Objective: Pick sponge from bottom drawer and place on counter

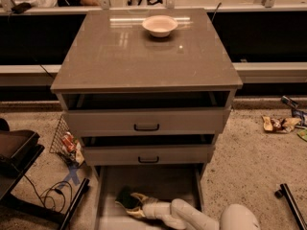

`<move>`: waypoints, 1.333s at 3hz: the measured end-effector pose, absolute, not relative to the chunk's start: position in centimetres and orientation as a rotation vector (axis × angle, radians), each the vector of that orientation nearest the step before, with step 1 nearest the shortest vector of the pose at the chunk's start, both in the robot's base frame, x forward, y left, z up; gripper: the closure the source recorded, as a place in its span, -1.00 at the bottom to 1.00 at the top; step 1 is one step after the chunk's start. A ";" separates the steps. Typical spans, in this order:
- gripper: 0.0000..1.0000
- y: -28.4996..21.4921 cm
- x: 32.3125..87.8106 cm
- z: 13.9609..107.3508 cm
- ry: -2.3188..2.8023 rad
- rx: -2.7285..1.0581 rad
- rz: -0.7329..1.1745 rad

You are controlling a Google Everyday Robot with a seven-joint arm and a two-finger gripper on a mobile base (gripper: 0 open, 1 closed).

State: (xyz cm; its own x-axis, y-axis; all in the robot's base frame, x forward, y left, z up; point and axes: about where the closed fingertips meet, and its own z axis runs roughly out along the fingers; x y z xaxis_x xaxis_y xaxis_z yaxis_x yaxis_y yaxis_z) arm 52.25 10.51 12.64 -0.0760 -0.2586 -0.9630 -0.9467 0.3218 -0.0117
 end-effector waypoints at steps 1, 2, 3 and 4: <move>1.00 10.6 52.2 12.7 1.565 -1.131 0.848; 1.00 9.2 51.9 15.1 1.570 -1.127 0.854; 1.00 6.2 51.4 19.5 1.599 -1.113 0.870; 1.00 0.4 50.4 26.3 1.678 -1.051 0.892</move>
Offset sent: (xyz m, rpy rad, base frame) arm -0.0069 -0.0488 0.0784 0.0030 0.0247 -0.0061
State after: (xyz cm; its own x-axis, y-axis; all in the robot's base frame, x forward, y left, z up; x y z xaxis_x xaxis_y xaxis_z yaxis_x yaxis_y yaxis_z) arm 50.43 0.41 26.33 -0.1984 -0.2467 -0.9486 -0.9242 0.3694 0.0972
